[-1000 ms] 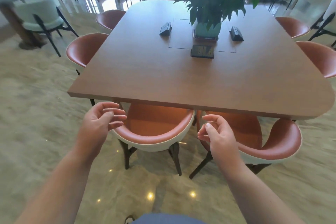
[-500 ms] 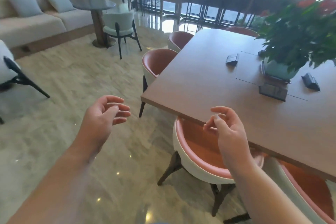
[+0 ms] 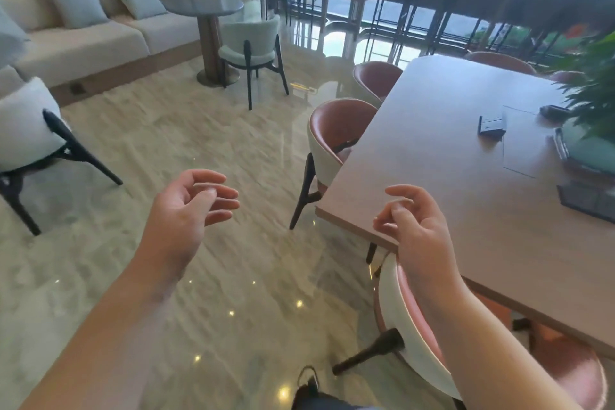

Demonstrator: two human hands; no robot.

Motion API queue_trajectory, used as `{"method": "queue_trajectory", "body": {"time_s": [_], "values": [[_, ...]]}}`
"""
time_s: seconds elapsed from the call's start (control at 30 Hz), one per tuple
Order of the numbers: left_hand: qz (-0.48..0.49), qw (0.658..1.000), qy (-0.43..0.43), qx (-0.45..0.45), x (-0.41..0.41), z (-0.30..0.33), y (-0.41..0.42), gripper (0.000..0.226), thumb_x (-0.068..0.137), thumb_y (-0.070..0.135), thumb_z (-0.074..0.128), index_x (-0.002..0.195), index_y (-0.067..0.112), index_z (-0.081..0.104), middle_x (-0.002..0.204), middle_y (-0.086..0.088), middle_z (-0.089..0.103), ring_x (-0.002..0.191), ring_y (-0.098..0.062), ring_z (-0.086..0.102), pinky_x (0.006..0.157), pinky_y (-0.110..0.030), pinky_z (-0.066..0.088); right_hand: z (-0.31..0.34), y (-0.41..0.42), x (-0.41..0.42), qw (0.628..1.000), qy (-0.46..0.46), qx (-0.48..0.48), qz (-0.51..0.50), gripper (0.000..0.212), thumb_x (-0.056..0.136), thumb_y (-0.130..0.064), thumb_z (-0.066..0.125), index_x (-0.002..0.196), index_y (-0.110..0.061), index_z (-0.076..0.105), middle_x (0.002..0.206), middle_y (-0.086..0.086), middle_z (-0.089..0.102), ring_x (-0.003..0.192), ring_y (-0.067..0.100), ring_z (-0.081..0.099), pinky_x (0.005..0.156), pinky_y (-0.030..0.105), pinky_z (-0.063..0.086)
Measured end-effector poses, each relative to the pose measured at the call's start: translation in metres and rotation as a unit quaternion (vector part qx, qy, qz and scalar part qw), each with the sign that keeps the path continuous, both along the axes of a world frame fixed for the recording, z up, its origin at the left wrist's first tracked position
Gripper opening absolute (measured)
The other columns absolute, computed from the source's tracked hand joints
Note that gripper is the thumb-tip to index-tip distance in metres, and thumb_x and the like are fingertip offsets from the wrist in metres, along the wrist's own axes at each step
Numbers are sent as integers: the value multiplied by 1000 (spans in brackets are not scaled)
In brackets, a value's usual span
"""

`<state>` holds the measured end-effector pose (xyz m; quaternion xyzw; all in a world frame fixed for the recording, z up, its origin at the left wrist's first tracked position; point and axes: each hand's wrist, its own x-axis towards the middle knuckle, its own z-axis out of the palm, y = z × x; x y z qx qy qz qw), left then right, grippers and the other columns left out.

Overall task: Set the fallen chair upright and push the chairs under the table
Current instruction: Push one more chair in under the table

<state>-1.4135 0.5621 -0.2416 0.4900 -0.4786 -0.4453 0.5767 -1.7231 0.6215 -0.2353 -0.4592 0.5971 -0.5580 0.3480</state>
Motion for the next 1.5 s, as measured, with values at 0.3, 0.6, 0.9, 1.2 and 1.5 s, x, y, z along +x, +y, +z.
{"method": "queue_trajectory", "body": {"time_s": [0.3,0.6,0.9,1.2,1.5], "values": [[-25,1000,0,11,-17,-4,-213,23,91,13,50,104,18,68,87,-6,80,84,-26,78,71,-30,62,-8,-197,3,1000,-21,-15,-15,29,91,-16,47,104,-32,67,71,-8,68,75,14,69,81,37,62],[-11,1000,12,16,12,6,-399,22,90,14,50,103,17,68,86,-6,79,80,-24,78,69,-28,62,0,-391,35,999,-30,18,5,23,92,-16,50,105,-23,67,72,-4,69,76,16,67,86,51,61],[-49,998,-3,39,64,-26,-602,22,91,12,50,105,14,67,86,-7,79,79,-22,77,70,-28,62,-31,-582,90,999,-12,24,-35,27,99,-9,49,106,-28,67,76,-4,71,76,13,70,82,41,62],[-160,985,-48,53,83,-4,-828,28,103,-5,43,103,11,66,81,-2,79,76,-19,77,68,-30,63,-21,-758,142,988,-31,58,-136,24,104,-6,48,114,-20,64,80,-1,71,81,19,71,84,42,63],[-293,952,-59,67,-3,-15,-991,26,103,-5,44,108,8,66,88,-5,80,83,-26,78,69,-30,62,-48,-847,92,967,10,57,-250,25,105,-13,49,107,-33,64,86,-4,71,85,15,70,73,18,58]]}}
